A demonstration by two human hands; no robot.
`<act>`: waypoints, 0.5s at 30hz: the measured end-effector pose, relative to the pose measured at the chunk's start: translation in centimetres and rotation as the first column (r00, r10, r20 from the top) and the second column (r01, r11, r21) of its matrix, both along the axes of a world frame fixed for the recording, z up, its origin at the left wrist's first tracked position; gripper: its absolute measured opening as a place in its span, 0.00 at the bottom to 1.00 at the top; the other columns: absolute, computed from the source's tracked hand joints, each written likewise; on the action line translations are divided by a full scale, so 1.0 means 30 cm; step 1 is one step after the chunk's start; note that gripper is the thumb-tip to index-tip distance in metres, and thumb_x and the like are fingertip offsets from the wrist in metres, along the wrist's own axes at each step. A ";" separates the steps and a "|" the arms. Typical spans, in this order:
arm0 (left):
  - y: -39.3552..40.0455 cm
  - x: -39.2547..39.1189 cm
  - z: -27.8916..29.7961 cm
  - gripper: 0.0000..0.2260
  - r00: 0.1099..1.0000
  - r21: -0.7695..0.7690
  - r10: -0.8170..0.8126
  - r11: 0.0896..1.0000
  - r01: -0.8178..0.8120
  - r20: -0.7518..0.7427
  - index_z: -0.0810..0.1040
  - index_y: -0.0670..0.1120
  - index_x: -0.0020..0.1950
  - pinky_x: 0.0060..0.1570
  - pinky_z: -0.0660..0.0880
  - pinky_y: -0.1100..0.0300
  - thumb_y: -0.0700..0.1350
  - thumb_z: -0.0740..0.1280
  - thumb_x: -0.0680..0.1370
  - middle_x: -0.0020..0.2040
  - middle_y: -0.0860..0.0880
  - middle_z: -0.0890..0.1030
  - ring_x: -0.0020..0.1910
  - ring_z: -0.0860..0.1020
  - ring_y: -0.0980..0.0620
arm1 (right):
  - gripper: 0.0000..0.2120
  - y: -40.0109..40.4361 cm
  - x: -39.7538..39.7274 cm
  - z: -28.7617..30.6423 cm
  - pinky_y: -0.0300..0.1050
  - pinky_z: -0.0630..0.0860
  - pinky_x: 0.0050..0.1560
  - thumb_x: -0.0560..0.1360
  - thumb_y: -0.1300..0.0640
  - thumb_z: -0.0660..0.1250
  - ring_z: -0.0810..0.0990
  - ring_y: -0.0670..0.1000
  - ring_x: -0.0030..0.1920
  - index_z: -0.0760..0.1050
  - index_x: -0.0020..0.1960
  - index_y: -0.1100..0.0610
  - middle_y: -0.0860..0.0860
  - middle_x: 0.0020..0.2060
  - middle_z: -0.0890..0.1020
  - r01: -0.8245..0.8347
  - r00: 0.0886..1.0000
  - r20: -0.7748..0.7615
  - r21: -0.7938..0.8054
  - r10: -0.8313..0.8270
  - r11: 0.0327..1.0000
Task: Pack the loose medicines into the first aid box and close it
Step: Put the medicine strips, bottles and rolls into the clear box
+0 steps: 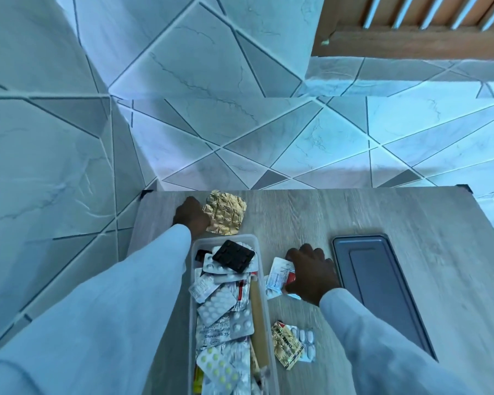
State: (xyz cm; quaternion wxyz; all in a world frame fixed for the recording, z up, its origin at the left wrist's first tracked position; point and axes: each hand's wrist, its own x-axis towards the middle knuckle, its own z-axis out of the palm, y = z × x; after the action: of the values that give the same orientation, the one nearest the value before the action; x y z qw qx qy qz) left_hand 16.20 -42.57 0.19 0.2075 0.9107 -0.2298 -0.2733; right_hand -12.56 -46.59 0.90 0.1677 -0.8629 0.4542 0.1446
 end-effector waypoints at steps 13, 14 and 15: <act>0.507 -0.164 0.342 0.12 0.749 -0.382 -0.188 0.919 -0.093 -0.636 0.78 0.39 0.53 0.31 0.79 0.61 0.33 0.73 0.72 0.42 0.40 0.81 0.35 0.81 0.53 | 0.02 0.102 -0.208 0.149 0.38 0.73 0.33 0.72 0.60 0.71 0.83 0.49 0.37 0.81 0.42 0.53 0.51 0.37 0.84 0.484 0.641 0.503 0.321 -0.580 0.814; 0.537 -0.199 0.325 0.13 0.736 -0.354 -0.208 0.934 -0.046 -0.644 0.78 0.38 0.54 0.32 0.79 0.60 0.34 0.74 0.71 0.41 0.41 0.81 0.35 0.81 0.53 | 0.02 0.136 -0.215 0.179 0.37 0.74 0.31 0.72 0.60 0.72 0.83 0.46 0.34 0.82 0.45 0.56 0.50 0.37 0.84 0.499 0.548 0.559 0.379 -0.623 0.779; 0.560 -0.234 0.304 0.14 0.731 -0.335 -0.223 0.942 -0.009 -0.645 0.77 0.38 0.55 0.34 0.79 0.59 0.35 0.75 0.71 0.39 0.42 0.81 0.36 0.82 0.52 | 0.06 0.171 -0.213 0.209 0.36 0.76 0.30 0.71 0.61 0.73 0.83 0.45 0.33 0.81 0.48 0.59 0.51 0.38 0.84 0.491 0.460 0.593 0.451 -0.661 0.745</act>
State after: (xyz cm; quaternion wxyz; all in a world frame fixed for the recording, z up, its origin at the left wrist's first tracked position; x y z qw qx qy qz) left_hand 9.19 -25.76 9.30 0.4032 0.6891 -0.2323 -0.5555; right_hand -18.95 -41.46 7.17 0.4632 -0.6156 0.5968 -0.2244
